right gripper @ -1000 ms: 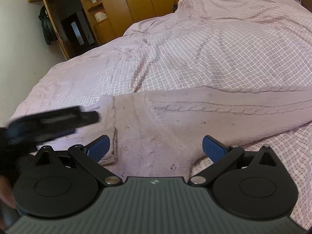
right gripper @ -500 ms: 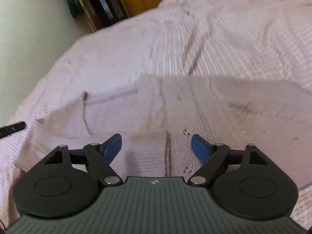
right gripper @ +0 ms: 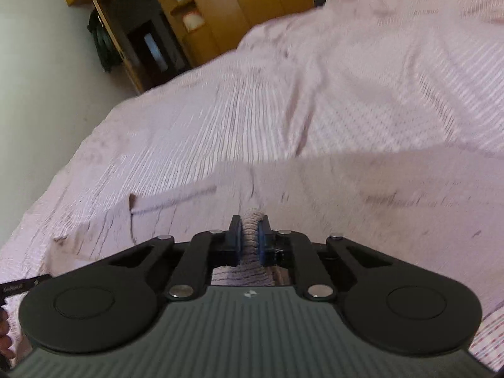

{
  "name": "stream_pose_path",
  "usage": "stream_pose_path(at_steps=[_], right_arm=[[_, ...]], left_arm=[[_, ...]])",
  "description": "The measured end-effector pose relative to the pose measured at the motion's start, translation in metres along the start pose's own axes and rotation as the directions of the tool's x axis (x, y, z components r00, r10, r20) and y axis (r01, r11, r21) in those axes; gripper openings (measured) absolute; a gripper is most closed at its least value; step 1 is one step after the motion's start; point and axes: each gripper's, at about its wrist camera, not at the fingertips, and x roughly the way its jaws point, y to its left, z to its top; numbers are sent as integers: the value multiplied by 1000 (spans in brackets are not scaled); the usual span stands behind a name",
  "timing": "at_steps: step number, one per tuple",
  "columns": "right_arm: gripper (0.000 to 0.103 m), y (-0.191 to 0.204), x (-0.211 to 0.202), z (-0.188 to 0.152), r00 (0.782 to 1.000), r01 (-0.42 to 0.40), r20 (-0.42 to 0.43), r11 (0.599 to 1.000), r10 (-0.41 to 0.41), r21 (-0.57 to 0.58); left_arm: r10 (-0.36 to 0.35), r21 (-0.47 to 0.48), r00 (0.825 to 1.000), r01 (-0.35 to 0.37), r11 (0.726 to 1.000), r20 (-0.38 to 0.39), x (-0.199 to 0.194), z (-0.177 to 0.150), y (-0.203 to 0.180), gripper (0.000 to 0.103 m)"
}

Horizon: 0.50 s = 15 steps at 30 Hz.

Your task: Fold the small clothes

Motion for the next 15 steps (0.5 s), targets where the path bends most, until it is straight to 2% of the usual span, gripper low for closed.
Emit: stream_pose_path(at_steps=[2,7,8,9,12,15], right_arm=[[10,1,0,-1,1000,16,17,1000,-16,-21],[12,0,21,-11,996,70,-50,995,-74,-77],[14,0,20,-10,996,66,-47,995,-70,-75],[26,0,18,-9,996,66,-48,995,-70,-78],[46,3,4,-9,994,101,-31,990,-104,-94],[46,7,-15,-17,993,105,-45,990,-110,-95]], left_arm=[[0,8,1000,0,1000,1,-9,-6,1,17],[-24,-40,1000,24,999,0,-33,-16,5,17],[-22,-38,1000,22,999,0,-37,-20,5,17],[-19,-27,1000,19,999,-6,-39,-24,5,17],[15,17,999,-15,1000,-46,-29,-32,3,17],[24,21,998,-23,1000,-50,-22,-34,4,18]])
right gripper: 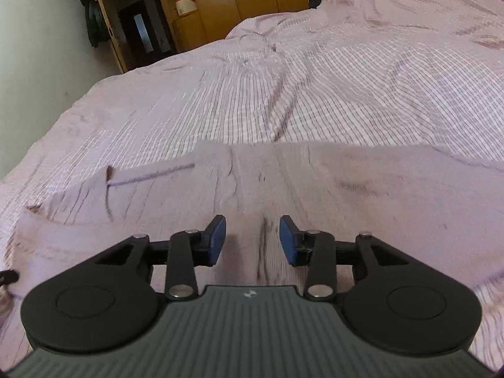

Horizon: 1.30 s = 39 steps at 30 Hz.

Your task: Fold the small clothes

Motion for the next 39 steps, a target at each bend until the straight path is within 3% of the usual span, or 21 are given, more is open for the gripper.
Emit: stream_pose_path(at_steps=[3,9,21,24,31,39], right_arm=[[46,6,-11,-13,1000,-5,-8,998,4,-61],[46,1,-11,-17,999,-17,-40,998,14,-67],[50,-31,-76,-22,997,53,-49,983,-62,-175],[56,-58,-92,-21,995,90,-31,985,-95,-149],[56,-156,-123,-11,979,201,6,979,-201,22],[58,-288,-146,-19,935,345,9,916,-355,206]], left_arm=[[10,9,1000,-10,1000,7,-4,1,-4,18],[39,-6,999,-39,999,21,-26,4,-8,19],[-29,-2,1000,30,1000,7,-44,14,-31,20],[-44,17,999,44,999,25,-49,13,-36,30],[-36,19,999,36,999,18,-45,10,-39,30],[-42,15,999,42,999,34,-47,11,-40,30]])
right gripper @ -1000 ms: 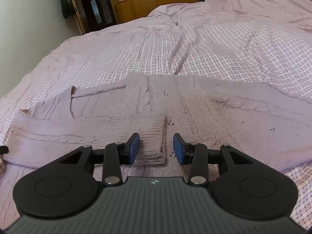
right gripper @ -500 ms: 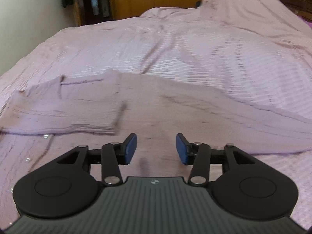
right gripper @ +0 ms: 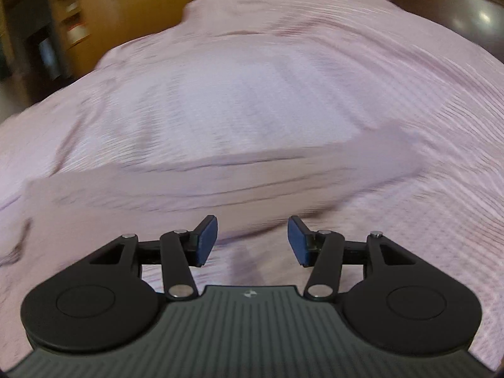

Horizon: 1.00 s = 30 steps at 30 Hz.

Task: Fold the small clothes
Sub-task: 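Grasp the cardigan's other side edge with the right tool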

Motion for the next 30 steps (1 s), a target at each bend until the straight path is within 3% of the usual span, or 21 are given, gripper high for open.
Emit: stream_pose_path(at_steps=[2,5,8,15,23,30], right_arm=[[58,-31,6,0,999,31,14,998,-32,58],[58,-68,19,-2,997,66,23,990,-69,129],[57,-89,32,-4,998,39,39,976,-49,215],[58,-123,60,13,989,76,93,938,-114,338],[58,-181,76,13,971,-91,237,842,-45,532],[57,-173,75,10,969,-123,248,847,-10,517]], left_arm=[[-6,-10,1000,6,1000,5,0,1,1,32],[18,20,1000,-18,1000,12,3,5,-3,44],[62,64,998,-64,996,32,5,6,-11,44],[44,57,998,-46,997,38,8,7,-6,44],[38,43,998,-40,998,47,8,12,4,44],[44,32,999,-45,998,26,18,7,5,44]])
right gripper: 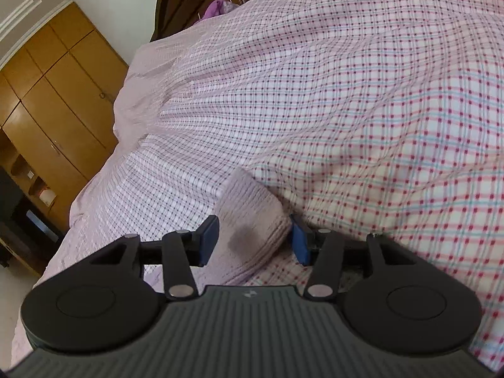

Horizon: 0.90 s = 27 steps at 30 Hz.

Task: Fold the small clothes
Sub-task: 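Grasp the cardigan's other side edge with the right tool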

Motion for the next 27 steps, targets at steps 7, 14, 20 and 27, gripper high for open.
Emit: stream_pose_path(at_steps=[7,14,20,27], right_arm=[[45,-5,-12,-9,1000,-4,31,1000,4,21],[10,-2,-9,-9,994,90,56,996,-91,8],[9,30,-11,-15,987,157,70,974,-147,-165],[8,76,-9,-30,982,190,50,908,-184,-373]], left_arm=[[-3,5,1000,4,1000,-12,5,-3,-2,44],[4,7,1000,-4,1000,-11,6,-3,-1,44],[2,-8,1000,-2,1000,0,4,-1,3,44],[-3,-4,1000,3,1000,3,2,-1,1,44]])
